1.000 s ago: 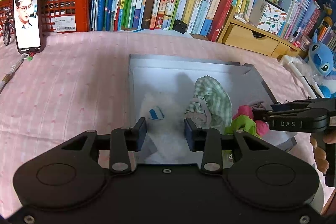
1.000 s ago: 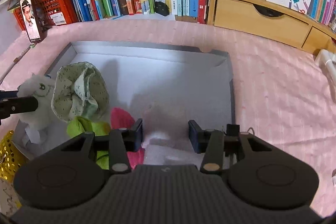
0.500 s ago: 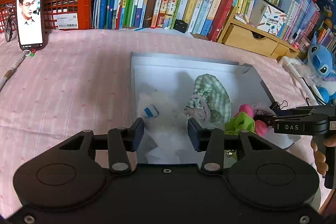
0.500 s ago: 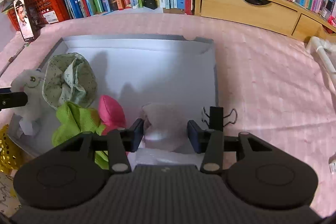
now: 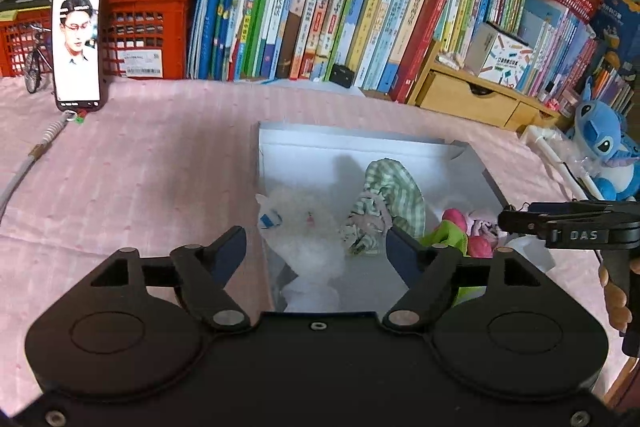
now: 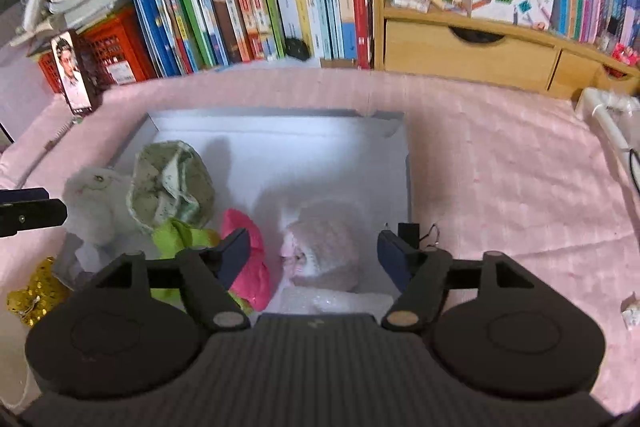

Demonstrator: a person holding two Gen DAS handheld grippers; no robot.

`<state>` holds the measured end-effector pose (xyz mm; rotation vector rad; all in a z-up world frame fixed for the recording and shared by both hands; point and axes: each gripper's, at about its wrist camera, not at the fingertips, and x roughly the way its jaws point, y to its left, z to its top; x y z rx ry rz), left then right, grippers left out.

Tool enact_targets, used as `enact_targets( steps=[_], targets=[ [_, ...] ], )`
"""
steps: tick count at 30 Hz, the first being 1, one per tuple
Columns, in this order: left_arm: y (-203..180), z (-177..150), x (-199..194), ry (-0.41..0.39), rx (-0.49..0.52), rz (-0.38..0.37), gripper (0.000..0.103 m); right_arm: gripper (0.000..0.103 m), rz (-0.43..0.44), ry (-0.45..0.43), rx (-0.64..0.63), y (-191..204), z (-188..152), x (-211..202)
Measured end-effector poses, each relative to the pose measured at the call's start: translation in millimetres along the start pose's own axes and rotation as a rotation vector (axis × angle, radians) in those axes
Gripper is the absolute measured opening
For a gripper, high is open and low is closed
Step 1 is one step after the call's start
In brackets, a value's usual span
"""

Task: Organize soft objects
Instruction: 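Lower both items into the white tray and open both tools, then move the left tool to the yellow sequined bow while the right tool approaches the navy floral pouch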

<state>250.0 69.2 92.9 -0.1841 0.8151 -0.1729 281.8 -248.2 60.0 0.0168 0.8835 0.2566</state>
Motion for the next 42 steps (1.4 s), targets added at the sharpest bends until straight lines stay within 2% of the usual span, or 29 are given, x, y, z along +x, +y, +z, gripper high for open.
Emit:
enact_targets(
  steps=[10,18,25,42],
  targets=[
    [8,-26,-44,-0.099,0.009,-0.021,0.084,0.089,0.018,-0.136,-0.013,-1,-21,-50],
    [21,-60,-89,-0.168,0.003,-0.071,0.089,0.096,0.037,-0.261,-0.037,10,-54,-96],
    [29,-90,-121,-0.233,0.028,-0.058,0.092,0.102,0.011,-0.349,-0.098,26,-90,-123],
    [38,-144,-128,-0.272,0.083,0.025,0.097,0.103,-0.040,-0.455,-0.113,45,-163,-143]
  ],
)
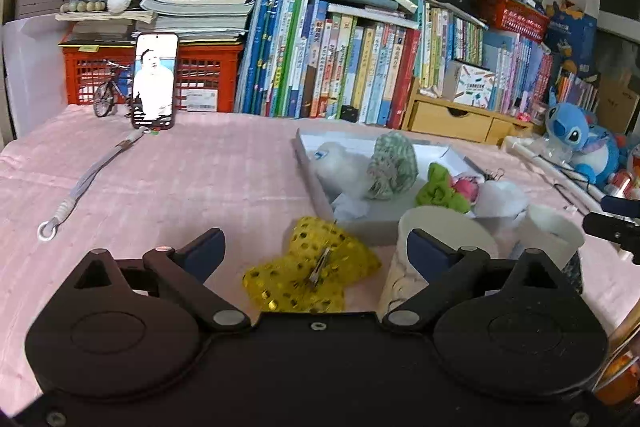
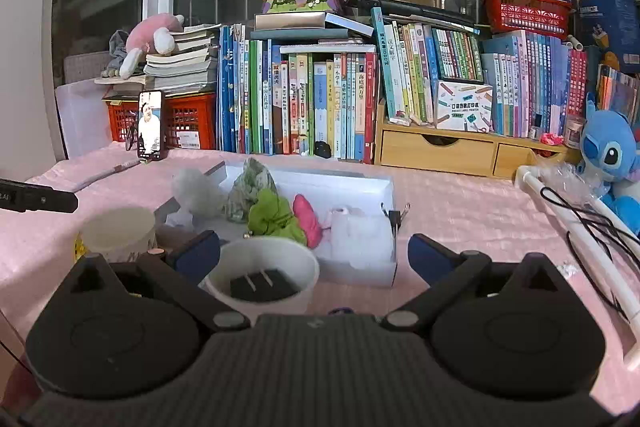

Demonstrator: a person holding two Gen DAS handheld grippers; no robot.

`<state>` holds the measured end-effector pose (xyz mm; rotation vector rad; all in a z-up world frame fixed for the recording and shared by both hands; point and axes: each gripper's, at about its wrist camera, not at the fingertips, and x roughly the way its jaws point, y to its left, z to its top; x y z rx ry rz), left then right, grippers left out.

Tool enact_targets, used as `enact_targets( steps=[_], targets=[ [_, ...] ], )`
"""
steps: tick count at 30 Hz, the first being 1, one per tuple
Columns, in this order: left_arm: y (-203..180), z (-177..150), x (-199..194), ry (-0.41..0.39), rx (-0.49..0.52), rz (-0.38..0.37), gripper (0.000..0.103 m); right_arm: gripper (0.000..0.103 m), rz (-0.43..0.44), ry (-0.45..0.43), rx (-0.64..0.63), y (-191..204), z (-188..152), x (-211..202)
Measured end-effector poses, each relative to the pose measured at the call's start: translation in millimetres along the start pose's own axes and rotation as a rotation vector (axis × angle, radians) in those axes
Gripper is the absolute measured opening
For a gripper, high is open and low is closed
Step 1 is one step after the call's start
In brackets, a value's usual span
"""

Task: Organize soft objects
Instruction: 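Move the left tool to the yellow sequined bow while the right tool approaches the navy floral pouch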

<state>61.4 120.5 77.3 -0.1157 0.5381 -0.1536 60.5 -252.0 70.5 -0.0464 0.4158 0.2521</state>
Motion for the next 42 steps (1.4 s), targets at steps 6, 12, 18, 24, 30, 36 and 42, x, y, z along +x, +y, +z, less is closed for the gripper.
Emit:
enact_targets(
  steps=[6,12,18,24,30,36,42],
  targets=[
    [3,-17,0,-0.011,0.018,0.055,0.097,0.103,0.001,-0.013,0.007,4,-18,-6],
    [5,-32,2,0.007,0.026,0.057,0.097,0.103,-0.009,-0.019,-0.002,7,-32,-10],
    [-1,-42,9,0.021,0.060,0.060,0.097,0.103,0.002,0.044,-0.001,12,-45,-4],
    [-10,-51,20,0.035,0.089,0.070,0.097,0.103,-0.011,0.062,-0.024,19,-56,-3],
    [-16,-57,30,0.043,0.089,0.078,0.097,0.101,-0.093,0.077,-0.059,17,-61,2],
    [-14,-58,39,0.066,0.078,0.096,0.094,0.094,-0.149,0.086,-0.059,11,-64,5],
    [-15,-60,44,0.079,0.075,0.096,0.090,0.092,-0.207,0.085,-0.137,15,-68,8]
  ],
)
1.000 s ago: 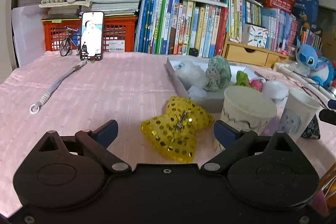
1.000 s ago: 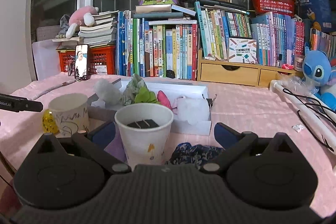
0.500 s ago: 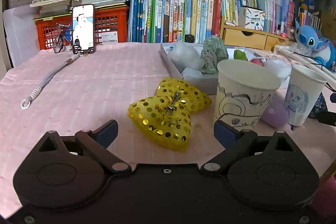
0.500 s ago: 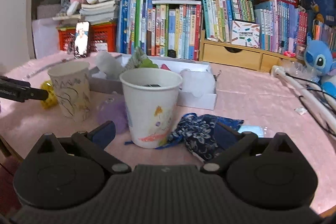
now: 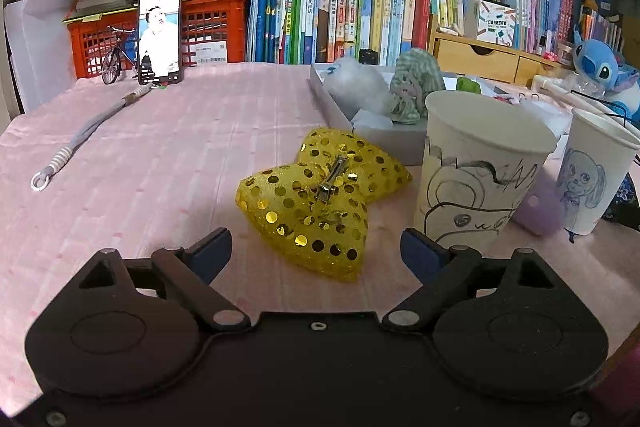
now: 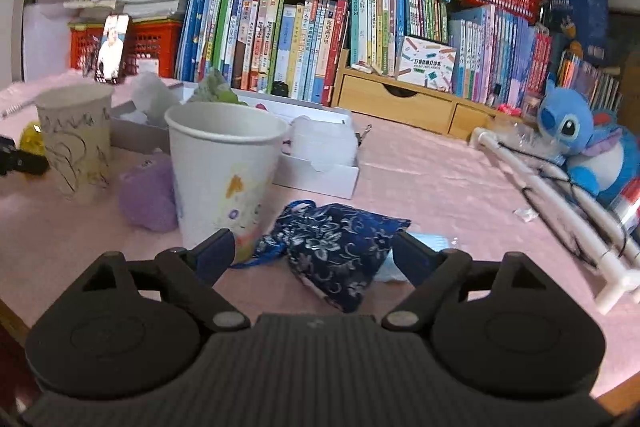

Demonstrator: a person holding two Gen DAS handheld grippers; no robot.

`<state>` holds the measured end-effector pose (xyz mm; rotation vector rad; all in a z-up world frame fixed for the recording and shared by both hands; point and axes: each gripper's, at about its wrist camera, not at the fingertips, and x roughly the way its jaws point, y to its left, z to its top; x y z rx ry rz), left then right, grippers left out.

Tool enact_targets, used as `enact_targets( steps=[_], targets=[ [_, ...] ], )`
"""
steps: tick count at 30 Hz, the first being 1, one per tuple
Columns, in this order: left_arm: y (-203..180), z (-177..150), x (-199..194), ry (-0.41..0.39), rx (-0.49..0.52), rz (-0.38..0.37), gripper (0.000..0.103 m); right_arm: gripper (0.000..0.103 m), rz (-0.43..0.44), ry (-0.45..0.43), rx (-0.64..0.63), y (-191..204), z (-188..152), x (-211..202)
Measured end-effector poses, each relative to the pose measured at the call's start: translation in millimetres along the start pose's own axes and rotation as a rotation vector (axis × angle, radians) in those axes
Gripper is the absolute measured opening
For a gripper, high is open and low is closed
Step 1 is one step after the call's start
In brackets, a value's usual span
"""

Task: Organize soft objects
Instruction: 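Move the left tool to the yellow sequined bow while the right tool approaches the navy floral pouch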

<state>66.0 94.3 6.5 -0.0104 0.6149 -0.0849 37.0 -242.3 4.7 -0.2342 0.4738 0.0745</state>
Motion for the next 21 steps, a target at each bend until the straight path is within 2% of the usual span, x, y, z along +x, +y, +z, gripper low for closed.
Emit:
enact_targets(
  steps=[10,21],
  targets=[
    [-9,0,5,-0.022,0.034,0.043,0.086,0.087,-0.043,0.014,-0.051,6,-2,11],
    [-8,5,14,-0.020,0.000,0.066,0.076,0.084,-0.063,0.027,-0.077,6,-2,23]
  ],
)
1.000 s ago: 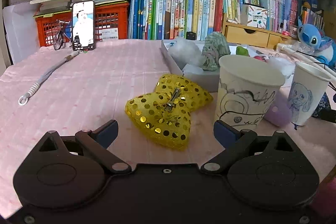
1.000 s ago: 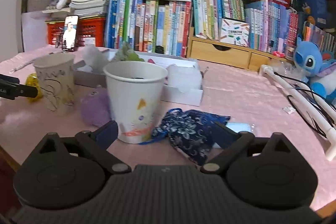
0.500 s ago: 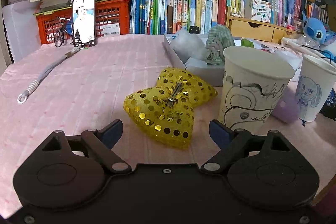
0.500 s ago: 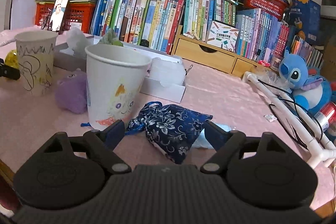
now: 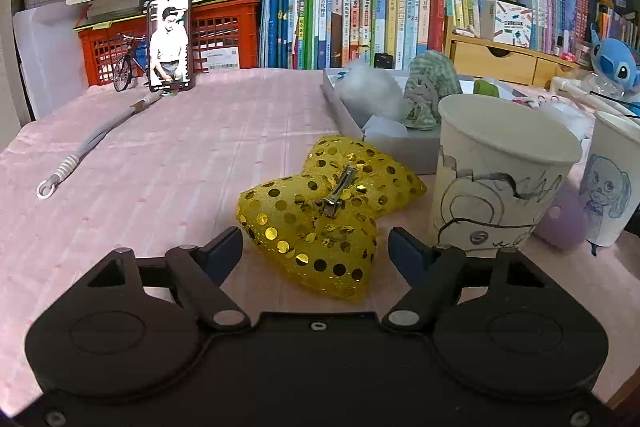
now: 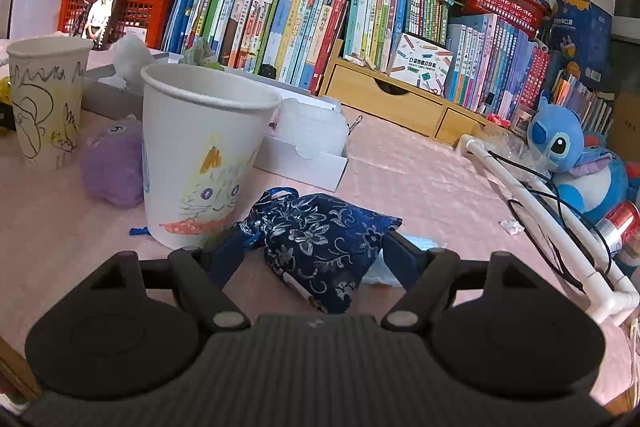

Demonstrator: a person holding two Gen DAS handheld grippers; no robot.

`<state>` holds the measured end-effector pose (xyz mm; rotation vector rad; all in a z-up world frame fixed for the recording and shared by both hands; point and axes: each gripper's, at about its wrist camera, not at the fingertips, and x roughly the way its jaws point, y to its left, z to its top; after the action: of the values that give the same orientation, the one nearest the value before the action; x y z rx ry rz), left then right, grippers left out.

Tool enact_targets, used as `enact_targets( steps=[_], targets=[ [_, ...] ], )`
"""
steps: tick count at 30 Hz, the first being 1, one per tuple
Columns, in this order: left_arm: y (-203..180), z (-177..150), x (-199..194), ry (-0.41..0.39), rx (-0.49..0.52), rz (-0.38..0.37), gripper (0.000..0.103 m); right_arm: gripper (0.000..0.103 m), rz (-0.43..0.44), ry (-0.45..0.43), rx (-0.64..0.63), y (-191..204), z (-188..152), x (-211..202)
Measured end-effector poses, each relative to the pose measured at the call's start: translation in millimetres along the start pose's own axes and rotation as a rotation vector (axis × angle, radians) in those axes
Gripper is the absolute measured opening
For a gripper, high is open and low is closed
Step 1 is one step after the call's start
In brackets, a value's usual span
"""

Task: Organize soft objects
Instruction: 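Move the left tool to the yellow sequined bow while the right tool approaches the navy floral pouch, then grasp the yellow sequined bow with the left tool while the right tool grasps the navy floral pouch, then lift and carry the bow and pouch over the white tray with both tools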

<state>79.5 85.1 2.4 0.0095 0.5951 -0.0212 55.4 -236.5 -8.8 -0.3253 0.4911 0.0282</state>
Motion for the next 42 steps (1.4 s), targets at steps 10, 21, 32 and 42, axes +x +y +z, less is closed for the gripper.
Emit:
enact_targets(
  steps=[10,21,32,42],
  targets=[
    [1,0,0,0.009,-0.003,0.004,0.057,0.071,-0.018,0.004,-0.014,1,-3,2],
    [5,5,-6,0.003,-0.017,-0.005,0.048,0.050,-0.009,-0.012,0.003,2,-1,-1],
    [10,15,-13,-0.026,-0.040,0.008,0.047,0.047,-0.012,-0.043,0.011,1,5,-5],
    [16,21,-20,-0.047,-0.067,0.020,0.047,0.047,-0.033,-0.067,0.011,0,7,-6]
  ],
)
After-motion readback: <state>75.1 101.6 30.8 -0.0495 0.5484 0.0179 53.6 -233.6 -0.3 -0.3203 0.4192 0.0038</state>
